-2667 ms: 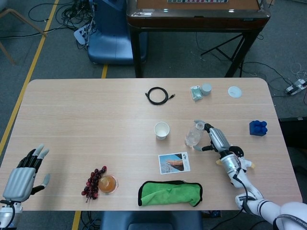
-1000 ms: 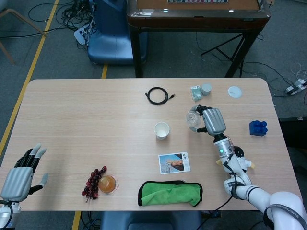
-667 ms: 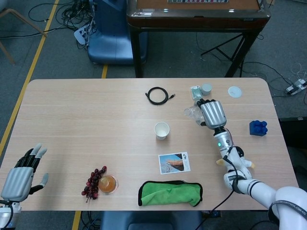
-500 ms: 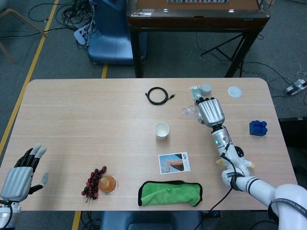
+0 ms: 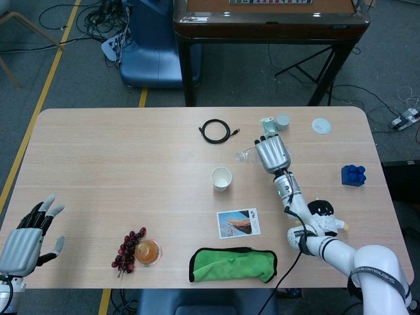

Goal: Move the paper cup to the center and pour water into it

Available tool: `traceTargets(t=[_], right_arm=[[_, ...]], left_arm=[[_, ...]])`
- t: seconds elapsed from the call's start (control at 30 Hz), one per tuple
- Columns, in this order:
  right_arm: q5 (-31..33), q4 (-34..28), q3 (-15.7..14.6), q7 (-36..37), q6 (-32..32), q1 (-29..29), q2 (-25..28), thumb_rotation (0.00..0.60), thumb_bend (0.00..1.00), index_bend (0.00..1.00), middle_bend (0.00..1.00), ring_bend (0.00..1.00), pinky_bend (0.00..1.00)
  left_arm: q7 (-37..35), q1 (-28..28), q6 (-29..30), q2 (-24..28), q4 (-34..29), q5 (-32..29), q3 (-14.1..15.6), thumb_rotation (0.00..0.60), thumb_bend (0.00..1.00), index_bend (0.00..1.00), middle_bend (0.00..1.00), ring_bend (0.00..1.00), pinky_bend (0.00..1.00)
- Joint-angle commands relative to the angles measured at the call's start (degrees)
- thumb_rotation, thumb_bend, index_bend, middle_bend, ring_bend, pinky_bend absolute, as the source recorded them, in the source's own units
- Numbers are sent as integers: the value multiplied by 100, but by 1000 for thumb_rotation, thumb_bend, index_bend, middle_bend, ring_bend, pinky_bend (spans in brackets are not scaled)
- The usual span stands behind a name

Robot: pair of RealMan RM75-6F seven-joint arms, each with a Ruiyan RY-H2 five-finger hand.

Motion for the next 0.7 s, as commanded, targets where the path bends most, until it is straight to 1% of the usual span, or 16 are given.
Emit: traceTargets(t=[0.03, 0.17, 0.7], right_arm=[[7, 133, -74, -196, -51, 83, -101, 600, 116, 644, 624, 552, 582], [-1, 222, -152, -583, -65, 174, -164, 600, 120, 644, 624, 553, 582], [101, -7, -331, -1768, -37, 331, -77, 600, 129, 644, 624, 553, 582]], left_arm=[[-4, 5, 4, 8, -6, -3, -3, 600, 382, 181, 0, 0, 147], [0, 7, 1, 20, -19, 10, 2, 600, 382, 184, 0, 0, 147], [25, 24, 15, 31, -47, 29, 2, 600, 382, 185, 0, 0, 147]])
